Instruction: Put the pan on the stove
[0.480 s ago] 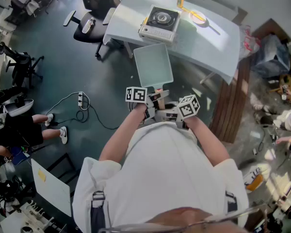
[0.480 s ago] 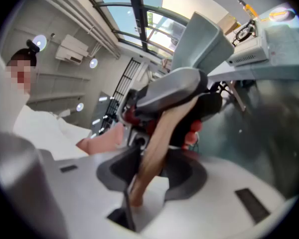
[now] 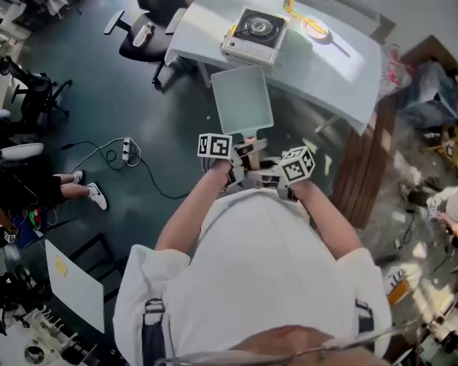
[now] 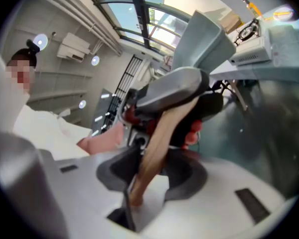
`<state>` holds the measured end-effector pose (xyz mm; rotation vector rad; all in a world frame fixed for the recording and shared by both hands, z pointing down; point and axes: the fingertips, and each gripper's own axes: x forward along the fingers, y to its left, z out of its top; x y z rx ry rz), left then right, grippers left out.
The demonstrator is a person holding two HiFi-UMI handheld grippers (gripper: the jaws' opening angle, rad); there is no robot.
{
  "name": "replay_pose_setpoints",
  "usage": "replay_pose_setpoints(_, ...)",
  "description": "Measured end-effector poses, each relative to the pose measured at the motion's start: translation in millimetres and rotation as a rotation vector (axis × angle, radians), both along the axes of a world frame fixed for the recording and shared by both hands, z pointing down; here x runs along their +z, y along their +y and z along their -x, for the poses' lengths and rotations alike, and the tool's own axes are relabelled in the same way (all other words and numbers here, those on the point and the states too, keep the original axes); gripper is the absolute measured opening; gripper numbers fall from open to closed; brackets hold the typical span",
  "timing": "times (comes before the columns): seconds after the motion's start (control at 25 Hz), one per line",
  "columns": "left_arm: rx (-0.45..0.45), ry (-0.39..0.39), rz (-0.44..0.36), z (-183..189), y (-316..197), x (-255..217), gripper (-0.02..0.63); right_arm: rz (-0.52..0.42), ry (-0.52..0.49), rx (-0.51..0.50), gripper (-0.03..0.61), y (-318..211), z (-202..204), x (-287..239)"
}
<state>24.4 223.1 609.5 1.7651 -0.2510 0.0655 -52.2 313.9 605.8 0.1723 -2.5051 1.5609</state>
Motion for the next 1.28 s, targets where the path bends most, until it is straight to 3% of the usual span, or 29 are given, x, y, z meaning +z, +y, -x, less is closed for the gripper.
replay_pose_setpoints(0.84,-0.092,-0.001,-0.009,-31,-9,5,0.166,-0.012,-0.014,-0.096,0.164,-3,-37,4)
replay_pose_setpoints(1.28,-0.082,0.014,0.021,-30,-26,11,0.166,0.018,-0.021,-0.074,0.163,-21,-34,7)
